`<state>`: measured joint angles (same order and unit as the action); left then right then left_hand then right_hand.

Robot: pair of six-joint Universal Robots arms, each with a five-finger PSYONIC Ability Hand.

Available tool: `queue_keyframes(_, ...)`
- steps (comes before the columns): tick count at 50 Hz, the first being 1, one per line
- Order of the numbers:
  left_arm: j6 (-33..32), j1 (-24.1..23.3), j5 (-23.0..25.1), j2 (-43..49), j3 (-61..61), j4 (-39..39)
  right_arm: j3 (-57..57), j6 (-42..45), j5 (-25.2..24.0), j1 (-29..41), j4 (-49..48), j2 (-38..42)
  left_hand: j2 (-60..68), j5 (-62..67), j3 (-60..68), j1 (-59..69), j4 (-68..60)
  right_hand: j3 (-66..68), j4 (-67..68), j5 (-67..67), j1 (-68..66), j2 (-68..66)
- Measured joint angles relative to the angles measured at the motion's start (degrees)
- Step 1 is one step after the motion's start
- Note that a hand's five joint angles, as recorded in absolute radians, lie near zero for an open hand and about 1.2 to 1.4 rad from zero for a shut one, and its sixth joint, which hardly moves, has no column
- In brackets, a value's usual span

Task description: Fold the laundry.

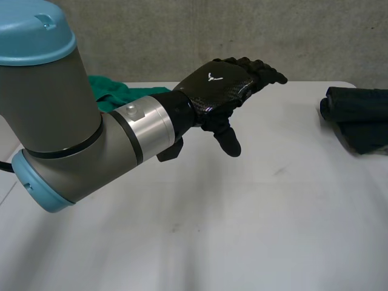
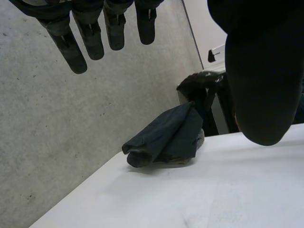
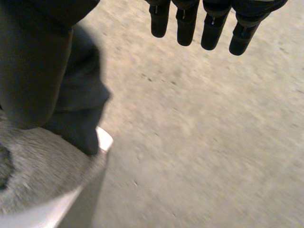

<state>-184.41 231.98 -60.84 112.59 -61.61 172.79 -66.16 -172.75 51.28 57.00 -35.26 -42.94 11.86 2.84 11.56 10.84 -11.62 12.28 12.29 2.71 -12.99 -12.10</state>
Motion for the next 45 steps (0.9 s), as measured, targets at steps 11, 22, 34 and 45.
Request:
queue_keyframes(11,0.2,-1.2,0.0,-0.9,0.4,0.1,0.5,19.6,15.6,-4.6,21.3,-15.9,0.0,0.0,0.0,0.0,0.0,0.0,0.0,0.0,0.0,0.0)
queue_keyframes(22,2.7,-0.4,-2.3,-5.3,2.0,3.5,-7.1,21.6,22.9,12.7,11.3,-30.5,0.0,0.0,0.0,0.0,0.0,0.0,0.0,0.0,0.0,0.0)
queue_keyframes(34,-0.7,21.1,-12.8,-1.7,5.3,7.2,-37.2,12.4,4.1,33.3,-0.3,-41.9,0.0,0.0,0.0,0.0,0.0,0.0,0.0,0.0,0.0,0.0)
queue_keyframes(45,-19.3,36.9,-5.2,28.7,23.6,7.8,-44.6,21.5,6.5,37.4,5.6,-36.6,3.7,3.1,3.9,5.2,-4.0,0.0,0.0,0.0,0.0,0.0)
